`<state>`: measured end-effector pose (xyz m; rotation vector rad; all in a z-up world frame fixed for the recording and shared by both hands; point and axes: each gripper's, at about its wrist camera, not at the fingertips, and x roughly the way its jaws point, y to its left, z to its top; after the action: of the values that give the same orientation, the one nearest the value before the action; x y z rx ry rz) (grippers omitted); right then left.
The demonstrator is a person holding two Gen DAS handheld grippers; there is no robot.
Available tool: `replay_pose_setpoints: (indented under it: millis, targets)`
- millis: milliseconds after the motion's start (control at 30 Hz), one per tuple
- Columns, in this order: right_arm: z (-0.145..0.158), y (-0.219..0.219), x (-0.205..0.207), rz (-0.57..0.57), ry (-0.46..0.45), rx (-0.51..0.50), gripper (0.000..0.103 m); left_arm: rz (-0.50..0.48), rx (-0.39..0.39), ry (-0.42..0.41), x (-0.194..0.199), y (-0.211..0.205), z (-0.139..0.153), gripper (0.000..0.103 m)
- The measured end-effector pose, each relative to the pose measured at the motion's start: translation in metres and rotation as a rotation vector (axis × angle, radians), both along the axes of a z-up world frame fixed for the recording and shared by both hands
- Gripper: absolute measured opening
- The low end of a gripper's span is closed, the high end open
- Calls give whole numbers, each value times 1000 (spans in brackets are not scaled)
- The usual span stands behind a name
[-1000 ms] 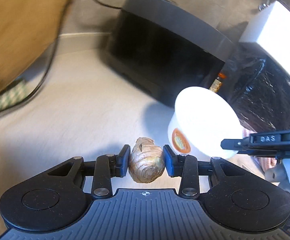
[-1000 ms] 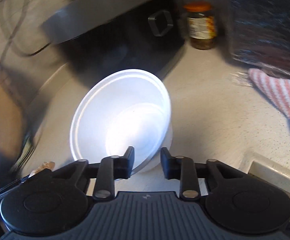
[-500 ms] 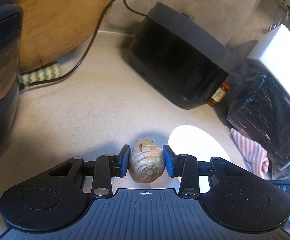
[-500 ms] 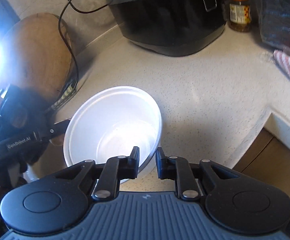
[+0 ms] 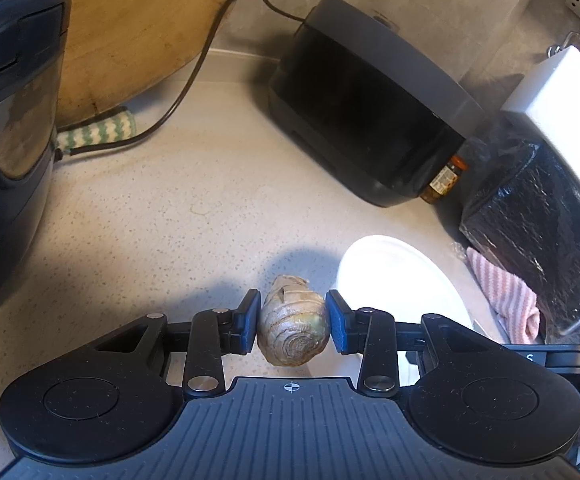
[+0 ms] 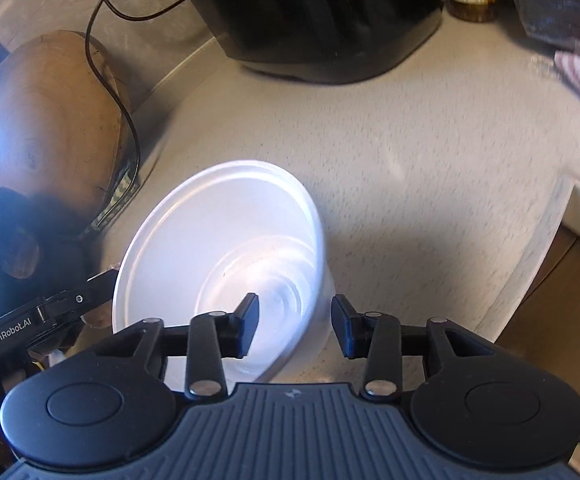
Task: Collect trash
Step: 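Lift the ginger and white bowl off the counter with both tools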
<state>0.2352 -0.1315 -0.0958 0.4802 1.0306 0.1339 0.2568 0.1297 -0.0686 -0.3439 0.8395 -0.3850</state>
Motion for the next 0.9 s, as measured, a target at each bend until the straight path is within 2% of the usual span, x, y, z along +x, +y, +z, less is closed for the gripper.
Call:
replay_pose_setpoints:
  millis: [67, 233, 333, 400, 533, 667, 800, 900]
  targets:
    - [2, -1, -2, 3, 0, 9, 27, -1, 3, 2, 1, -2, 0, 41]
    - [21, -11, -15, 0, -46, 0, 25, -18, -6, -10, 2, -9, 6, 41]
    - [31, -24, -23, -29, -66, 31, 24, -35, -12, -29, 1, -16, 11, 41]
    - [35, -33, -29, -51, -74, 53, 18, -48, -14, -37, 0, -22, 14, 41]
    - [42, -51, -50, -85, -98, 65, 17, -92, -13, -41, -7, -37, 17, 41]
    - [38, -72, -72, -138, -92, 101, 15, -150, -10, -31, -17, -55, 16, 41]
    - [28, -79, -79, -188, -74, 112, 15, -154, -14, -8, -25, -64, 12, 41]
    - [20, -75, -78, -193, -61, 114, 15, -161, 39, -17, -33, -65, 15, 41]
